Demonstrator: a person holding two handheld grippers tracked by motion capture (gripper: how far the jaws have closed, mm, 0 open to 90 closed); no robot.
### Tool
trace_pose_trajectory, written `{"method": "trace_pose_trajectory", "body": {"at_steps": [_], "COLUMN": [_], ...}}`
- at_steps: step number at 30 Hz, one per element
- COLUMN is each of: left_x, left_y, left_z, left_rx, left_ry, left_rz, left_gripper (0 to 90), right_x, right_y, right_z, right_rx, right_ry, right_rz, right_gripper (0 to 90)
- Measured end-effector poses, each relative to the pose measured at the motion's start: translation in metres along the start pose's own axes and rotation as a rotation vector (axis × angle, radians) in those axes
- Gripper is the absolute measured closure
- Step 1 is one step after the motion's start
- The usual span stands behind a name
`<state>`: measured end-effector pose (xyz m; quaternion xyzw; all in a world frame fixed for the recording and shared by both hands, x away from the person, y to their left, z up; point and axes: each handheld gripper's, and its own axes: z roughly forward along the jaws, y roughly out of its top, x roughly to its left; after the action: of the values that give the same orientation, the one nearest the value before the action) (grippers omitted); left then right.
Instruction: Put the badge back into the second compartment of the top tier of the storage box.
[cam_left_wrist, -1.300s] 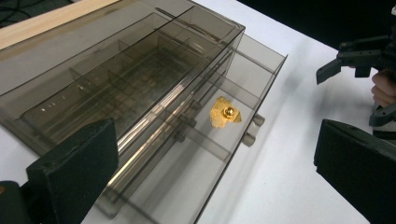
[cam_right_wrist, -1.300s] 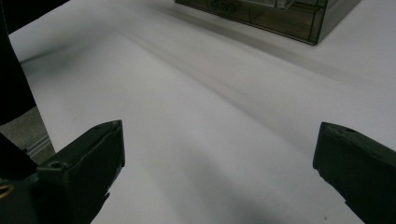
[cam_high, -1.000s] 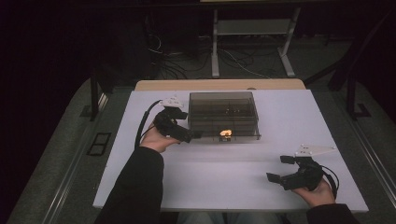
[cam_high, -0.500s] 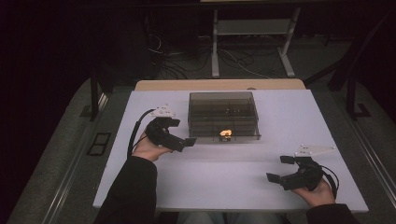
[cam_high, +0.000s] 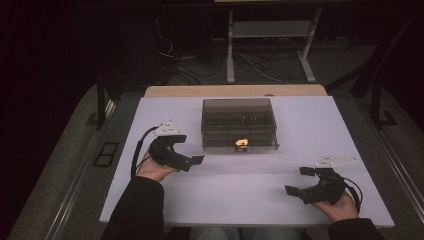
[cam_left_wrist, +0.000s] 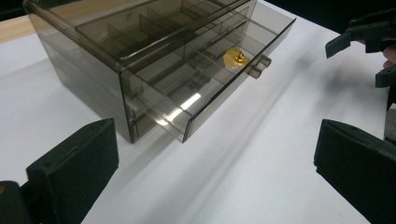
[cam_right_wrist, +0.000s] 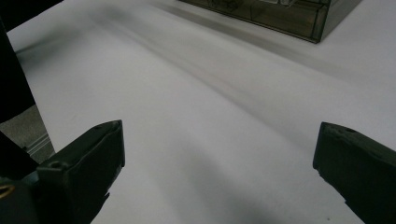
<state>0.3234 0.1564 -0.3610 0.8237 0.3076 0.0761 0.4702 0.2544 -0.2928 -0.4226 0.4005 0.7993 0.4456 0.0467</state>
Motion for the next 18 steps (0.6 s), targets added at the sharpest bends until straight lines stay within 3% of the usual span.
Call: {"method": "trace_pose_trajectory", "body": {"at_steps": [18], "left_x": [-0.001], "left_y": [-0.038], "left_z": [-0.011], "left_rx": [-0.038], "left_ry": [0.017], "left_rz": [-0.046], "left_gripper": [0.0], "right_x": [0.000], "right_y": [0.000], "right_z": [0.001], "right_rx": [-0.001], "right_ry": [0.001], "right_rz": [-0.003], "right_gripper": [1.5]}}
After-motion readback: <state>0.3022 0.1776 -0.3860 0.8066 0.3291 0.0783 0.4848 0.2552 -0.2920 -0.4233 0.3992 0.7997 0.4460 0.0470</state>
